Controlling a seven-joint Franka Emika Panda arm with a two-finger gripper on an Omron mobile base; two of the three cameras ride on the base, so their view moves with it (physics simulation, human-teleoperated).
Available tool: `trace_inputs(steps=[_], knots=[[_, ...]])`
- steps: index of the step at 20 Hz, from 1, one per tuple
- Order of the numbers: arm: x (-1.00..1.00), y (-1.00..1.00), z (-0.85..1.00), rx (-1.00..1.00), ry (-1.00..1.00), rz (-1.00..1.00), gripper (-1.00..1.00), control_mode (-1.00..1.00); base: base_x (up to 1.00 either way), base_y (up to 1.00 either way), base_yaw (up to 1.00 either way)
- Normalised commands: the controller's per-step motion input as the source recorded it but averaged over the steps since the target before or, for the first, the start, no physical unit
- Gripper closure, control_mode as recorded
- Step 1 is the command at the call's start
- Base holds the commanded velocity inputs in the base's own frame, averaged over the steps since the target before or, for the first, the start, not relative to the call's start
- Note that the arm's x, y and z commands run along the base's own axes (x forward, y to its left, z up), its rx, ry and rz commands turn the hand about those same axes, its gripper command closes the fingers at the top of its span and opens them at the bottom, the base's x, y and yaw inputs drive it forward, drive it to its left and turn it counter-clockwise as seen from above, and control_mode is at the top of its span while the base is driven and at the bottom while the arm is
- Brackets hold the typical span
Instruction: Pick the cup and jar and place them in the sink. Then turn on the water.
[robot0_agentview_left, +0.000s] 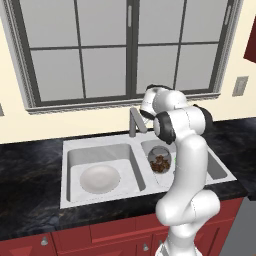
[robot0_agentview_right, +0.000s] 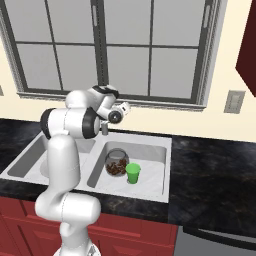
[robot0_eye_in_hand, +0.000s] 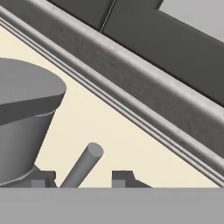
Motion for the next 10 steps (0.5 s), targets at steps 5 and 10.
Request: trace_inputs(steps=[5, 10], knots=[[0.00, -1.00, -0.10, -0.03, 0.00, -0.07, 1.00, -1.00, 0.00, 0.00, 0.00], [0.00, -1.00, -0.15, 0.00, 0.00, -0.02, 1.00, -1.00, 0.00, 0.00, 0.00]])
